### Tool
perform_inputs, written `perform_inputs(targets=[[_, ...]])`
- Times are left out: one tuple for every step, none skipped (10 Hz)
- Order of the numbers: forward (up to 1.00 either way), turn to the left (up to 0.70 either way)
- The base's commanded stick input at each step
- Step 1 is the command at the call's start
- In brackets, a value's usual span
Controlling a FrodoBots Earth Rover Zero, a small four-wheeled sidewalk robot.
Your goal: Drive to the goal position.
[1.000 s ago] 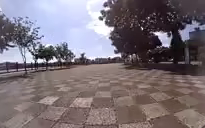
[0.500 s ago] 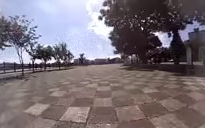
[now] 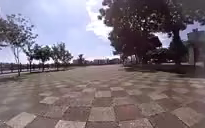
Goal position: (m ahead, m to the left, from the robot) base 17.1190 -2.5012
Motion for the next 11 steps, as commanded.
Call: perform_inputs(targets=[[0.70,0.00],[0.70,0.00],[0.70,0.00],[0.70,0.00],[0.70,0.00],[0.70,0.00],[0.70,0.00],[0.70,0.00],[0.70,0.00],[0.70,0.00],[0.70,0.00]])
